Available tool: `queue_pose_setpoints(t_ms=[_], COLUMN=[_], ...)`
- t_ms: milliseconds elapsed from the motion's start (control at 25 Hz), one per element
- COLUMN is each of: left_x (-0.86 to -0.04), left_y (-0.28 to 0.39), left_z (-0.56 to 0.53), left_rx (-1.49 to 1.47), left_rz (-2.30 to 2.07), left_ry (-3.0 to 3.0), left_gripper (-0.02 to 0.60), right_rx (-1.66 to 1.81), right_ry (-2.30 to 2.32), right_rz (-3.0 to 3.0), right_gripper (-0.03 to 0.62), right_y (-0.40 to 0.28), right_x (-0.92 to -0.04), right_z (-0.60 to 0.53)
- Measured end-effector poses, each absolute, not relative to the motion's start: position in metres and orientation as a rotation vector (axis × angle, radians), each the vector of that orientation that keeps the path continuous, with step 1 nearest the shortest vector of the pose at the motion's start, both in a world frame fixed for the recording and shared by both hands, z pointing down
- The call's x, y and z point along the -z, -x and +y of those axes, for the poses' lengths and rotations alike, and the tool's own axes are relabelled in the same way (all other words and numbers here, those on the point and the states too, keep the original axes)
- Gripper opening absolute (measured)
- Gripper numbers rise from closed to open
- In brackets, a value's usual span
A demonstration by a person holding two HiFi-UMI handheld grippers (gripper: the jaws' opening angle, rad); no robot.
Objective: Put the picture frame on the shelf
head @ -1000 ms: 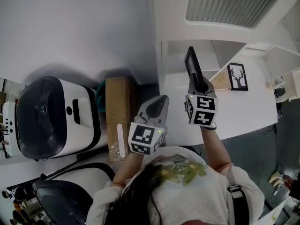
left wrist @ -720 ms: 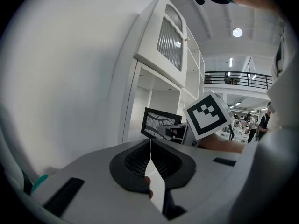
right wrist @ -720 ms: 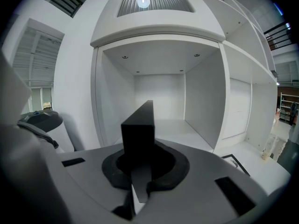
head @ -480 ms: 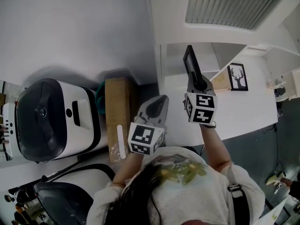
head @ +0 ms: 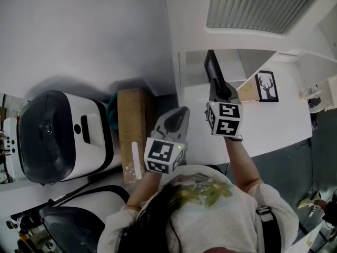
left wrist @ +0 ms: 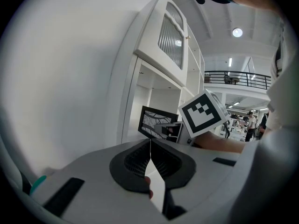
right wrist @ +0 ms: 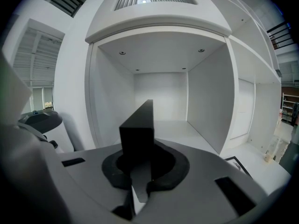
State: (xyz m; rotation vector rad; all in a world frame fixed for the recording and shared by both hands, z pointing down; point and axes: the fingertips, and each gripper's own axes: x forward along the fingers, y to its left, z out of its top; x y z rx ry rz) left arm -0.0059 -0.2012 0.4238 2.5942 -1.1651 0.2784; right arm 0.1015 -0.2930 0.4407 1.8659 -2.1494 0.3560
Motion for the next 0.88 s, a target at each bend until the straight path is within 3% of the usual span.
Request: queue_pose_setpoints(t_ms=[880], left_x=[-0.429], left_y=[0.005], left_z=[-0.197], left_rx=[-0.285], left_rz=[-1.171], left_ry=[-2.574], left_gripper=[0.031], right_rx=[-0.360], right_ry=[-1.851], right_rz=[-2.162], right_gripper=[0.037], right_y=[-0.097], right_x=[-0.442], right_z=[-0.313])
